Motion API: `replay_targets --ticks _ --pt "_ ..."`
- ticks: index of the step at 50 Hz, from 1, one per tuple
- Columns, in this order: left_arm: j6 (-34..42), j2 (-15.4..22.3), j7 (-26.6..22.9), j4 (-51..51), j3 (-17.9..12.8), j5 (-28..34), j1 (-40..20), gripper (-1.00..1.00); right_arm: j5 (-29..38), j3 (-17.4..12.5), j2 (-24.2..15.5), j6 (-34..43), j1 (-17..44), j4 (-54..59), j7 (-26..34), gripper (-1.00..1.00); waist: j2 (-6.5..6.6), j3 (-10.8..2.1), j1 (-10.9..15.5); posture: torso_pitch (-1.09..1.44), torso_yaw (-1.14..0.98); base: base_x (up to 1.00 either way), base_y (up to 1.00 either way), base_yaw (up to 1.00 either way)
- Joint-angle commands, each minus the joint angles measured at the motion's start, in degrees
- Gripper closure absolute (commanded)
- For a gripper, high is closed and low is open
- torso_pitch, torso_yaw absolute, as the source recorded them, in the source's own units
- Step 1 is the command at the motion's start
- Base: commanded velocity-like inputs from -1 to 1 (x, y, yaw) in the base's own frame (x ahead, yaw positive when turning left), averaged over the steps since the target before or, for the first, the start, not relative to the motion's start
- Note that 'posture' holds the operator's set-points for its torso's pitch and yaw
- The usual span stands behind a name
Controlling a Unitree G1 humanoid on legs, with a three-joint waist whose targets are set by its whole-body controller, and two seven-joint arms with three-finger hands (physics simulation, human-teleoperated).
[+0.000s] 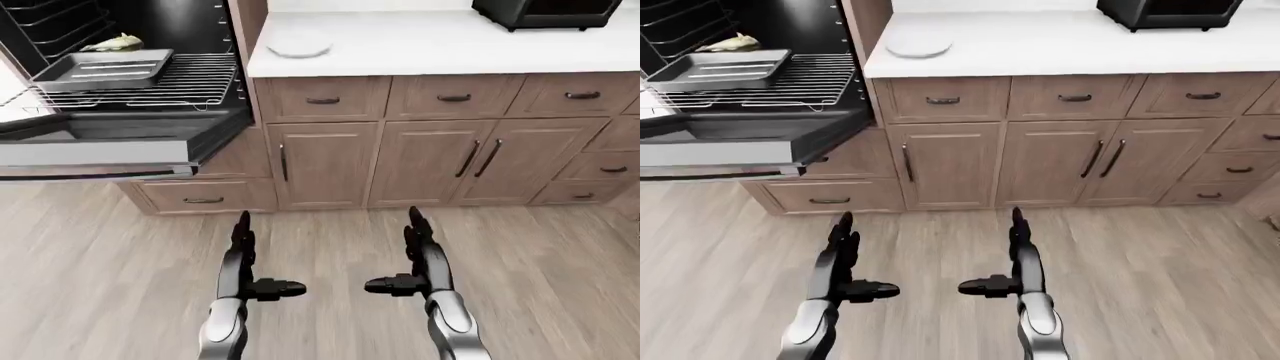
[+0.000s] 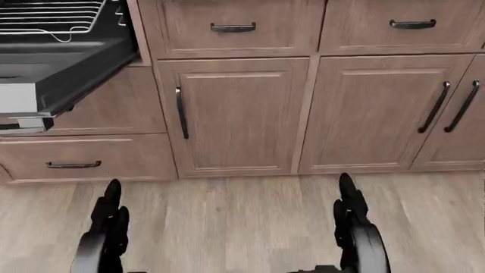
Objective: Pick the fish from the oven and place it on the plate on the counter.
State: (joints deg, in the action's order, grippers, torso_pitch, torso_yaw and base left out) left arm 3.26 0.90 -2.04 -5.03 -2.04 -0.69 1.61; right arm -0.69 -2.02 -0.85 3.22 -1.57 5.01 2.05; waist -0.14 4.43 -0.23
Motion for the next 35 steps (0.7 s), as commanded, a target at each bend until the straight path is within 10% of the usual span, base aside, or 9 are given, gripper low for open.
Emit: replay_targets --ticks 1,3,5,8,21,24,27,31,35 --pt "-3.0 0.5 -0.2 6.5 -0.8 -1.0 -1.0 -1.00 -0.6 -0.2 -0.2 -3.0 1.7 -5.2 0.2 -1.00 -0.45 -0.05 -0.1 0.00 0.00 0.00 0.00 0.00" --pt "-2.6 0.3 -0.6 7.2 -0.2 -0.5 -0.6 -1.00 -0.5 -0.2 -0.2 -3.8 1.9 -4.5 0.2 -1.00 -0.03 -3.59 0.5 0.00 0.00 0.00 0.00 0.00" --pt "-2.6 0.2 -0.6 7.1 -0.1 -0.3 -0.7 -1.00 -0.3 -0.2 -0.3 -4.0 2.0 -4.4 0.1 -1.00 -0.46 -1.03 0.4 0.00 0.00 0.00 0.00 0.00" --pt "1.3 0.4 -0.8 11.5 -0.1 -0.5 -0.7 -1.00 0.0 -0.2 -0.5 -0.9 2.2 -8.0 -0.1 -1.00 -0.37 -4.38 0.6 0.00 0.00 0.00 0.00 0.00" --pt "31.7 2.6 -2.6 35.6 -3.4 -2.1 -9.4 -1.00 -0.9 -2.6 -2.7 16.0 8.6 -22.1 1.3 -1.00 0.09 -6.57 0.4 0.00 0.00 0.01 0.00 0.00" --pt "37.5 3.5 -2.1 39.2 -4.4 -3.3 -12.5 -1.00 -1.2 -3.2 -3.3 21.0 11.3 -25.7 1.5 -1.00 0.06 -1.76 0.4 0.00 0.00 0.49 0.00 0.00" --pt "43.5 4.3 -1.5 42.7 -4.8 -4.3 -15.5 -1.00 -1.8 -3.8 -3.7 24.1 12.9 -28.2 1.6 -1.00 -1.22 -0.36 0.7 0.00 0.00 0.75 0.00 0.00" --pt "47.1 5.0 -1.0 44.8 -5.3 -5.1 -17.1 -1.00 -1.8 -3.9 -4.2 26.1 14.3 -29.8 1.5 -1.00 -4.19 -1.62 0.9 0.00 0.00 0.79 0.00 0.00" --pt "50.1 5.9 -0.6 45.7 -6.3 -6.1 -19.7 -1.00 -2.3 -4.4 -4.7 28.2 15.6 -31.2 1.6 -1.00 -3.07 -2.86 1.0 0.00 0.00 0.82 0.00 0.00"
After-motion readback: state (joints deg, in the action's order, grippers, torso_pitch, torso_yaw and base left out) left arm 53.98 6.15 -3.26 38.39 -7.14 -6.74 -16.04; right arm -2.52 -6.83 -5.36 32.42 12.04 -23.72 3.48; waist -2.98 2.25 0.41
